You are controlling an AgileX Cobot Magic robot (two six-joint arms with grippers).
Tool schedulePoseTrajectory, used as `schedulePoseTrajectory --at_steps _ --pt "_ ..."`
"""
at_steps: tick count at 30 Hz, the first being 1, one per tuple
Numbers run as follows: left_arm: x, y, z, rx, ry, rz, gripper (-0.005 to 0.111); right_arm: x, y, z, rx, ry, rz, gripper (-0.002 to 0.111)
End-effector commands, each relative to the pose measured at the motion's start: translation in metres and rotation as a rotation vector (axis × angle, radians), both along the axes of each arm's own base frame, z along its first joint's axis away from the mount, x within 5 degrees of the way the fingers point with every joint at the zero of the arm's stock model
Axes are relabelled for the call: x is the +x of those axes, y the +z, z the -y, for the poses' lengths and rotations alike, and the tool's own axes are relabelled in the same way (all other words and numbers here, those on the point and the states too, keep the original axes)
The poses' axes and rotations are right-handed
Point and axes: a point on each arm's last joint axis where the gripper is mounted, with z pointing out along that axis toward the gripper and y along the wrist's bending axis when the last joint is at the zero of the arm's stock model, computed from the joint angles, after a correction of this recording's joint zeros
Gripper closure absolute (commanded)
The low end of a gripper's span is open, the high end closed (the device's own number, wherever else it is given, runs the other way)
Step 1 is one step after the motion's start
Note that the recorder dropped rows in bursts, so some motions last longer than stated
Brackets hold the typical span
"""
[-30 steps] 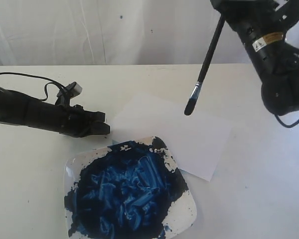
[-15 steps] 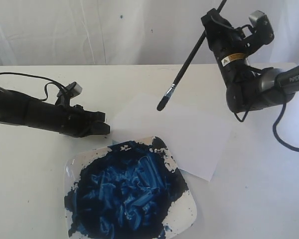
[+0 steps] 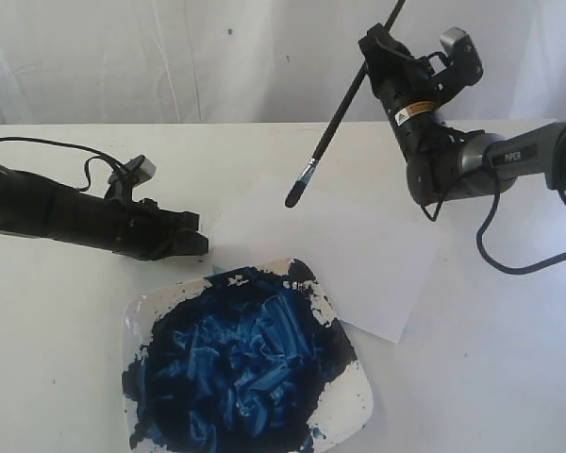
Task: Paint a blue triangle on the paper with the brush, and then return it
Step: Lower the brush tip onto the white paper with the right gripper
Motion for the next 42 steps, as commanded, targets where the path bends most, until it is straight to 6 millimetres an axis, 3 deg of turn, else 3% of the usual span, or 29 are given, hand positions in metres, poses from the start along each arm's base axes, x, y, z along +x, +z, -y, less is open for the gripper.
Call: schedulePoseTrajectory --at_steps 1,9,15,20,33,42 --pt "-0.006 -0.023 -0.001 0.04 0.014 -0.068 0.107 0.005 -0.01 0.007 0.047 0.02 -0.03 0.108" --pt "-0.006 -0.023 -0.001 0.04 0.014 -0.068 0.107 0.013 -0.033 0.025 0.188 0.045 -0.132 0.108" --pt "-0.006 -0.023 -0.001 0.04 0.014 -0.068 0.107 0.014 -0.035 0.027 0.181 0.086 -0.156 0.108" --pt "-0.006 -0.023 -0.001 0.04 0.014 -0.068 0.107 0.016 -0.048 0.025 0.138 0.083 -0.297 0.108" --pt "-0.006 -0.023 -0.001 0.04 0.014 -0.068 0.107 0.023 -0.051 0.016 0.148 0.105 -0.31 0.108" --pt "-0.006 -0.023 -0.001 0.04 0.014 -0.068 0.107 0.025 -0.07 0.019 0.11 0.115 -0.263 0.108"
